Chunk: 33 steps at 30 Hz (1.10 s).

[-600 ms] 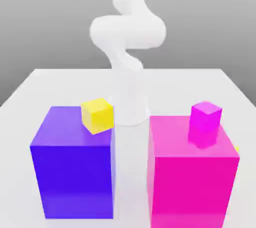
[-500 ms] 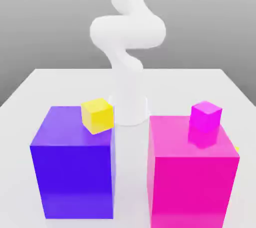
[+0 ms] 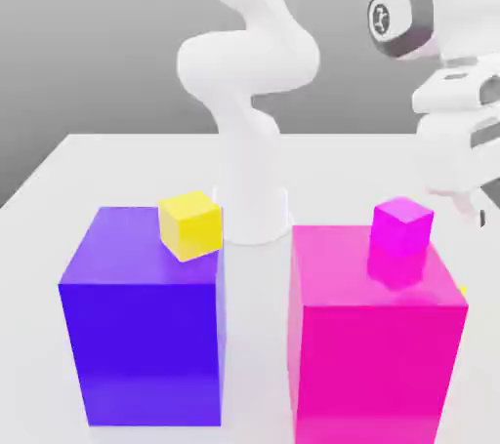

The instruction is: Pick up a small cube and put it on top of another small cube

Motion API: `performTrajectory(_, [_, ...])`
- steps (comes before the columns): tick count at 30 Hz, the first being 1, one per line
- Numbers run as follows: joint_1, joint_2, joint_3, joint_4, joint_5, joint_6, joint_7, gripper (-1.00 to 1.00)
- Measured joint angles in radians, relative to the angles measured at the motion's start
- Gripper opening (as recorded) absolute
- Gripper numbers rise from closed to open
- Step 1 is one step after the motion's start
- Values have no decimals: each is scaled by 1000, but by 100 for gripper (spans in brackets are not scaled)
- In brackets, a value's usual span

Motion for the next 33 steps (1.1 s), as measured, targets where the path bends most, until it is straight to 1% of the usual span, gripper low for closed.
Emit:
performTrajectory(2, [49, 74, 27, -35, -37, 43, 9, 0])
performTrajectory(5, [122, 175, 30, -95, -137, 98, 53, 0])
performTrajectory(8, [159, 276, -21, -100, -236, 172, 115, 0])
performTrajectory(11, [220, 383, -97, -82, -307, 257, 168, 0])
performTrajectory(12, [238, 412, -118, -76, -322, 281, 180, -100])
performTrajectory(18, [246, 426, -128, -73, -332, 292, 188, -100])
performTrajectory(20, [228, 393, -106, -80, -313, 265, 173, -100])
performTrajectory(23, [193, 295, -53, -99, -240, 187, 118, -100])
performTrajectory(26, [185, 192, -20, -108, -160, 112, 36, -100])
performTrajectory(29, [159, 105, -33, -66, -111, -2, -67, -100])
performTrajectory(33, [121, -4, -75, 4, -85, -174, -181, -100])
